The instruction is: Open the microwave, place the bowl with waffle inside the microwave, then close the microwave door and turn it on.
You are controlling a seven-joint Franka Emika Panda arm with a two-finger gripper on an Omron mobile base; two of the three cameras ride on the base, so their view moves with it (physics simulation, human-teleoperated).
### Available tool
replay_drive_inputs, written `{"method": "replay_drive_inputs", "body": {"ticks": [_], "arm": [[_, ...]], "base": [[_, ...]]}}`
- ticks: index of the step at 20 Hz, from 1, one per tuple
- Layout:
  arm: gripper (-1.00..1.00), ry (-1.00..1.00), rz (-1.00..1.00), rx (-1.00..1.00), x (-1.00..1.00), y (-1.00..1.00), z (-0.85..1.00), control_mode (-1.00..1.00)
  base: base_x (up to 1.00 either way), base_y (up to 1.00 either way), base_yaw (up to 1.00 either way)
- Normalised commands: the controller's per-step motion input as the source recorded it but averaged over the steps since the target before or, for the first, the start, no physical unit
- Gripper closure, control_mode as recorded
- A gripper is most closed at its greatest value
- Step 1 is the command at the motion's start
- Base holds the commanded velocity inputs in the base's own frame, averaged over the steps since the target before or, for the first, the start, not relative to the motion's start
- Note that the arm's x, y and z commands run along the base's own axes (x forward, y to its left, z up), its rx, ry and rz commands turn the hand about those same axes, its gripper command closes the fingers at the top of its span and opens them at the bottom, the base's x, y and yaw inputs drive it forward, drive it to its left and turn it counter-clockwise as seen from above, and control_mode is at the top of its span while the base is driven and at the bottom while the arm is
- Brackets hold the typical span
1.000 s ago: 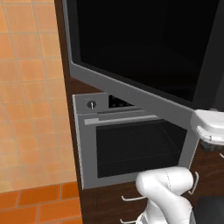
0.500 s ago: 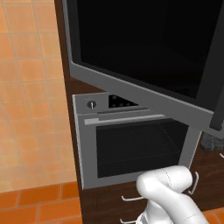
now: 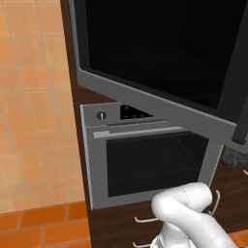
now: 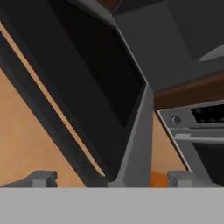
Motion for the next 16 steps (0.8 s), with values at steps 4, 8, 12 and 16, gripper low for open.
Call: {"method": "replay_drive_inputs", "body": {"ticks": [4,8,12,16], "arm": [[-1.00,0.08,0.32,0.18,0.81,-0.10,-0.38,-1.00],[-1.00,0.20,-0.04,0.04,0.90,0.48,-0.42,-1.00],[-1.00,0.12,-0.15,0.00,0.31,0.84,-0.21,-1.00],[-1.00,-0.14,-0.02,0.00,-0.86,0.82,0.00,-1.00]], "base": [[0.00,0.00,0.00],[0.00,0.00,0.00],[0.00,0.00,0.00],[0.00,0.00,0.00]]}}
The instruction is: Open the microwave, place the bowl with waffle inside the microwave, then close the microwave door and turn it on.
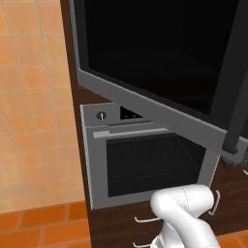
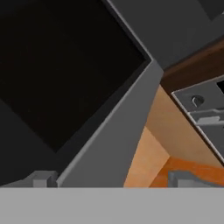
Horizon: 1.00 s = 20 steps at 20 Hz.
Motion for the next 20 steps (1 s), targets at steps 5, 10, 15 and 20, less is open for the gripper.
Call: {"method": "replay_drive_inputs", "body": {"ticks": [5,10,15,20], "arm": [[-1.00,-0.31,0.06,-0.04,-0.85,0.98,0.00,-1.00],[-1.00,0.02,0.00,-0.01,0.28,1.00,0.00,-1.00],[-1.00,0.04,-0.04,-0.10,0.11,0.95,-0.03,-1.00],[-1.00,0.17,-0.26,0.00,0.17,-0.09,-0.01,-1.00]], "base": [[0.00,0.00,0.00],[0.00,0.00,0.00],[0.00,0.00,0.00],[0.00,0.00,0.00]]}}
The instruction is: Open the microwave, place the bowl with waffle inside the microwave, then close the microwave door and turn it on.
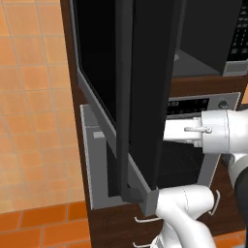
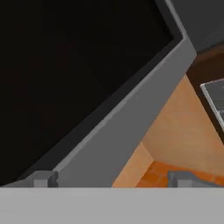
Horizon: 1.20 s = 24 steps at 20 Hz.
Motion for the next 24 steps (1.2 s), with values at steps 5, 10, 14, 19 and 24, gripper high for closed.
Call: {"method": "replay_drive_inputs", "body": {"ticks": [5,10,14,19,24], "arm": [[-1.00,0.27,-0.46,-0.01,0.10,-1.00,-0.14,-1.00],[-1.00,0.14,-0.41,0.00,0.04,-1.00,-0.41,-1.00],[-1.00,0.06,-0.41,0.03,0.16,-1.00,-0.33,-1.00],[-1.00,0.00,-0.29,0.04,0.61,-1.00,-0.34,-1.00],[-1.00,0.00,-0.14,0.09,0.40,-1.00,-0.66,-1.00]], "base": [[0.00,0.00,0.00],[0.00,0.00,0.00],[0.00,0.00,0.00],[0.00,0.00,0.00],[0.00,0.00,0.00]]}}
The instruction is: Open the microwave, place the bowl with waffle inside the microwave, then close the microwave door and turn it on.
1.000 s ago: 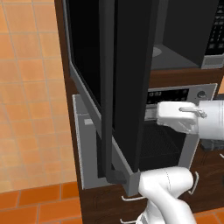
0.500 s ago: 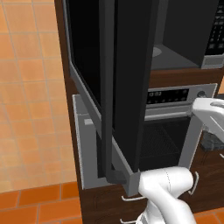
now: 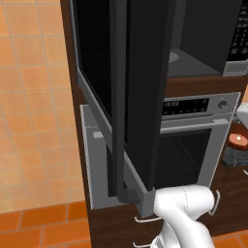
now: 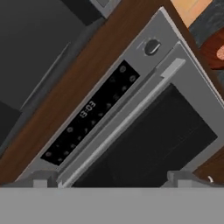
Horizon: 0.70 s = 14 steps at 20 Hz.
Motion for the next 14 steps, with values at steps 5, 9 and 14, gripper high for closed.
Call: {"method": "replay_drive_inputs", "body": {"ticks": [5,9,14], "arm": [[-1.00,0.01,-0.13,0.09,0.20,-1.00,-0.70,-1.00],[-1.00,0.03,-0.07,0.11,0.33,-1.00,-0.74,-1.00],[-1.00,0.08,-0.01,0.13,0.47,-1.00,-0.73,-1.00]], "base": [[0.00,0.00,0.00],[0.00,0.00,0.00],[0.00,0.00,0.00]]}}
